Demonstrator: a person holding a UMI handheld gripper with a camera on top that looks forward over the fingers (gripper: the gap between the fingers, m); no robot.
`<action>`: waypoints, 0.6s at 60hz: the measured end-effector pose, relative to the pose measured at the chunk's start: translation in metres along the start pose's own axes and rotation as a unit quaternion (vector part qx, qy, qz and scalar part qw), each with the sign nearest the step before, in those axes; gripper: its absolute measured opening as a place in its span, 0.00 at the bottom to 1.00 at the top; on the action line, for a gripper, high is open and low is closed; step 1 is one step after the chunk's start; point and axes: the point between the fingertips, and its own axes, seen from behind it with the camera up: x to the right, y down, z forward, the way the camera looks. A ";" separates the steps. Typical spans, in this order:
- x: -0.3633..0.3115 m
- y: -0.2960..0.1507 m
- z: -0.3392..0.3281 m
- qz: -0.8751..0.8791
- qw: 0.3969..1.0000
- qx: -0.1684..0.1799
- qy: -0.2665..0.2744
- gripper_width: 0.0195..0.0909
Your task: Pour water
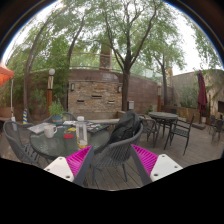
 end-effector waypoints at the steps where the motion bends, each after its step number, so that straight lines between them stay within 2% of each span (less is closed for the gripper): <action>1: 0.001 0.001 0.000 0.000 1.000 -0.003 0.002 0.89; 18: -0.013 0.010 0.033 -0.031 0.999 -0.025 0.004 0.89; 36: -0.087 0.026 0.115 -0.047 0.997 -0.021 -0.061 0.87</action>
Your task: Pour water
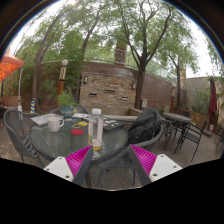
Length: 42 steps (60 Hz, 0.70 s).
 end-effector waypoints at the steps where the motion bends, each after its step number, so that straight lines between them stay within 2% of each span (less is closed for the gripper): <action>1: -0.006 0.001 0.007 0.003 1.000 0.001 -0.008 0.87; 11: -0.058 -0.001 0.076 0.013 0.998 0.016 -0.064 0.88; 26: -0.081 -0.001 0.171 0.015 0.997 0.025 -0.069 0.88; 38: -0.075 -0.003 0.227 0.062 0.997 0.018 -0.038 0.89; 40: -0.077 -0.003 0.231 0.068 0.997 0.016 -0.032 0.84; 41: -0.079 -0.003 0.233 0.069 0.997 0.015 -0.030 0.78; 42: -0.081 -0.003 0.235 0.069 0.997 0.013 -0.030 0.67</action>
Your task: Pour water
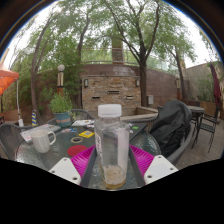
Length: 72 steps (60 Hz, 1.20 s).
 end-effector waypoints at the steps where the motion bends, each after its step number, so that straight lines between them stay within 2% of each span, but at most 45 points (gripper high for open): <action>1: 0.006 0.001 0.003 -0.001 1.000 -0.002 -0.001 0.51; 8: -0.004 0.000 0.005 -0.023 0.999 0.012 0.036 0.49; 9: -0.007 0.000 0.005 -0.029 0.999 0.015 0.038 0.46; 12: -0.004 0.001 0.005 -0.043 0.998 0.018 0.046 0.43; 16: -0.010 0.001 0.003 -0.061 0.997 0.017 0.051 0.38; 20: -0.016 0.002 0.002 -0.076 0.996 0.012 0.054 0.38; 21: -0.018 0.002 0.002 -0.080 0.995 0.010 0.053 0.33; 24: -0.028 0.004 0.002 -0.091 0.995 0.002 0.048 0.33; 30: -0.047 -0.015 0.003 -0.148 0.988 0.001 0.051 0.33; 39: -0.086 -0.072 0.019 -0.313 0.947 0.025 0.070 0.33; 45: -0.122 -0.100 0.039 -0.483 0.870 0.037 0.088 0.33; 48: -0.144 -0.099 0.055 -0.555 0.825 0.041 0.100 0.33; 54: -0.174 -0.101 0.073 -0.667 0.741 0.032 0.074 0.33; 63: -0.199 -0.097 0.079 -0.818 0.563 0.065 0.102 0.33; 66: -0.206 -0.102 0.080 -0.856 0.504 0.063 0.098 0.33; 72: -0.211 -0.108 0.069 -0.913 0.386 0.084 0.101 0.33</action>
